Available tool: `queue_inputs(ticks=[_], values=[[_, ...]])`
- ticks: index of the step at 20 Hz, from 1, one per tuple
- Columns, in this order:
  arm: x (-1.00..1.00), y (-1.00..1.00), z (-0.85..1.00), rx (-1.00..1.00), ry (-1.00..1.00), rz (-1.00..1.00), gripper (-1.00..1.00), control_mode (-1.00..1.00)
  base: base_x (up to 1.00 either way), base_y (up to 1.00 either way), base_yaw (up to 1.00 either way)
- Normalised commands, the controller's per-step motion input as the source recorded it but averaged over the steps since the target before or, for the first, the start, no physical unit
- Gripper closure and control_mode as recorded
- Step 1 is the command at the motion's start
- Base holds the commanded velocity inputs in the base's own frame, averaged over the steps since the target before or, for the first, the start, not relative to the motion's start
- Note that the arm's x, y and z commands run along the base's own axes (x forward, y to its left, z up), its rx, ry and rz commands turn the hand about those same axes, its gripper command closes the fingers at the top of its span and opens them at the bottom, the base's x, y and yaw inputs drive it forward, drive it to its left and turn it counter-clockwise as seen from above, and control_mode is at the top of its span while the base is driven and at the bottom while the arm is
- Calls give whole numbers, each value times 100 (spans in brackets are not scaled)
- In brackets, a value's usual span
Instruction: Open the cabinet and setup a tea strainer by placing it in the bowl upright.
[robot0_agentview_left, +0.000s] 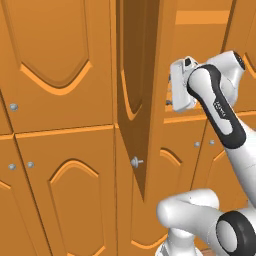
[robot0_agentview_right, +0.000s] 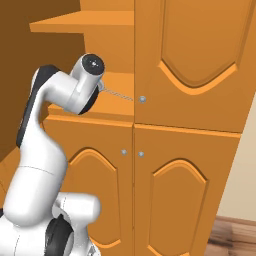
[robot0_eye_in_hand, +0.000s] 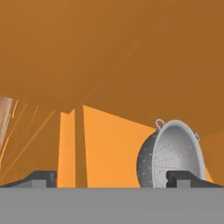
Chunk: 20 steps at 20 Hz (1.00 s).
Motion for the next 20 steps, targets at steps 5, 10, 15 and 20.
queue_inputs(ticks=[5, 10, 15, 20], values=[[42, 0, -7, 0, 0, -8, -100, -100, 0, 0, 0], [33, 9, -4, 0, 0, 0, -100, -100, 0, 0, 0], [19, 0, -9, 0, 0, 0, -100, -100, 0, 0, 0], [46, 0, -17, 0, 3, 0, -100, -100, 0, 0, 0]])
